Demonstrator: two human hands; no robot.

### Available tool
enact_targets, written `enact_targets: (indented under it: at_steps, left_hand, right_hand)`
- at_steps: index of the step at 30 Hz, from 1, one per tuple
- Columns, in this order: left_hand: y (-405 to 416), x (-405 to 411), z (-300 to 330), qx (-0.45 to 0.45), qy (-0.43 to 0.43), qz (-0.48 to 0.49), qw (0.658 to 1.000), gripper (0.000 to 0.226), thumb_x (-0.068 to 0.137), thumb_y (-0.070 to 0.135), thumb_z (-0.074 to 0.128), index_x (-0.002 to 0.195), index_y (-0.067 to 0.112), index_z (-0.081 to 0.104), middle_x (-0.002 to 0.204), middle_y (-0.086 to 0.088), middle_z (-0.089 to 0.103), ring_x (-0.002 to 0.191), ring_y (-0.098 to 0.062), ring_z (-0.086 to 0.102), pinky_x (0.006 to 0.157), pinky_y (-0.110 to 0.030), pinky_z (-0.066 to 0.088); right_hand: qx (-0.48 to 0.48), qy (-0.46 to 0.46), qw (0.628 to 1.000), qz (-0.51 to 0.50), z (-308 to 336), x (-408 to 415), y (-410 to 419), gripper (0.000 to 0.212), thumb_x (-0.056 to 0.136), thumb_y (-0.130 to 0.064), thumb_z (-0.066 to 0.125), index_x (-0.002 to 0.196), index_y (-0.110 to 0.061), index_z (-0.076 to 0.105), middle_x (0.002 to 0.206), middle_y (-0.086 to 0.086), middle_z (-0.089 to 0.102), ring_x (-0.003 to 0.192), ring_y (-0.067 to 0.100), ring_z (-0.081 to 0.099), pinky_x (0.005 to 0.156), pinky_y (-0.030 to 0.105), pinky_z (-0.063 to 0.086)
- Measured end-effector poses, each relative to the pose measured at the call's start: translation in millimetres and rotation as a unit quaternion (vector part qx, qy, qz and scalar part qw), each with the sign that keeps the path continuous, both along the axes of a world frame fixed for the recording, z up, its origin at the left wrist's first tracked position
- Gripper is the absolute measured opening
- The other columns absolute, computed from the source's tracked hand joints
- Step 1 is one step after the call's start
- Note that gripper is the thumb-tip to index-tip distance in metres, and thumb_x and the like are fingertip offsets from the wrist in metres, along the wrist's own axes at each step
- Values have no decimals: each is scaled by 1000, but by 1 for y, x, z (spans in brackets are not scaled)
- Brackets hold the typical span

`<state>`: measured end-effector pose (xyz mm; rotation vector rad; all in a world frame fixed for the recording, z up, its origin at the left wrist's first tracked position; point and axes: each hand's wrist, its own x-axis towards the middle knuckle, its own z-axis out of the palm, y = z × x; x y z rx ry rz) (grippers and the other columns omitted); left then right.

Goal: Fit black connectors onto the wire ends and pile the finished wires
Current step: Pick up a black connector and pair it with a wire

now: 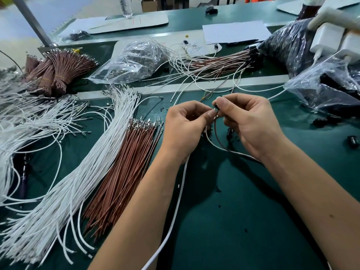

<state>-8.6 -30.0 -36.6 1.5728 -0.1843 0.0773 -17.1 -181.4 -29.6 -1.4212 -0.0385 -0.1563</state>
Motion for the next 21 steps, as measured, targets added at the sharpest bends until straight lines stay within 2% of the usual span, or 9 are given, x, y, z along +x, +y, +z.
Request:
enact_targets:
  at_steps: [5, 9, 12, 14, 16, 19, 21]
  left_hand:
    - [-3, -2, -3, -26, 12, 7, 1000, 8, 86, 1, 75, 80, 5, 76, 80, -23, 74, 69, -24, 64, 74, -48, 56]
    - [-2, -2, -2, -44, 19, -11, 999, 6, 86, 3, 76, 81, 6, 77, 77, -17, 74, 68, -23, 64, 74, -45, 55]
    - [1, -1, 0, -34, 19, -35, 999, 2, 84, 9, 79, 83, 10, 77, 78, -14, 75, 70, -22, 64, 77, -47, 56]
    - [5, 0, 0, -17, 14, -43, 999, 9, 80, 16, 83, 87, 12, 78, 83, -13, 76, 74, -19, 67, 77, -40, 56]
    - [10, 1, 2, -12, 6, -40, 999, 22, 77, 18, 85, 97, 12, 77, 90, -14, 76, 79, -18, 69, 79, -35, 59]
    - [15, 2, 5, -29, -5, -60, 998, 31, 77, 13, 85, 106, 15, 77, 98, -16, 75, 83, -21, 69, 84, -42, 59]
    - [14, 0, 6, -35, -14, -81, 996, 26, 79, 7, 84, 104, 13, 78, 93, -13, 77, 82, -22, 71, 84, -43, 59]
  right_hand:
    - [4, 7, 1000, -10, -5, -1, 5, 25, 73, -36, 78, 85, -14, 78, 69, 1, 68, 63, 10, 54, 59, 20, 42]
    - [9, 3, 1000, -13, -2, -1, 4, 21, 73, -35, 79, 82, -16, 79, 75, 3, 70, 68, 11, 56, 62, 22, 44]
    - [-24, -16, 999, -19, 0, -1, 1, 17, 77, -34, 80, 83, -18, 79, 79, 5, 72, 72, 15, 57, 64, 24, 45]
    - [-53, -30, 998, -14, 0, -1, -1, 9, 83, -28, 81, 83, -19, 79, 76, 3, 73, 72, 17, 56, 64, 24, 46]
    - [-79, -44, 996, -9, 1, 0, -3, 6, 86, -25, 80, 80, -24, 80, 72, -5, 73, 68, 10, 57, 62, 19, 47]
    - [-95, -55, 994, 14, 3, -1, -6, 6, 81, -34, 81, 78, -29, 81, 71, -7, 74, 65, 5, 58, 61, 17, 48]
    - [-95, -51, 994, 33, 3, 0, -8, 9, 81, -37, 82, 80, -28, 82, 72, -4, 75, 66, 6, 58, 62, 20, 48]
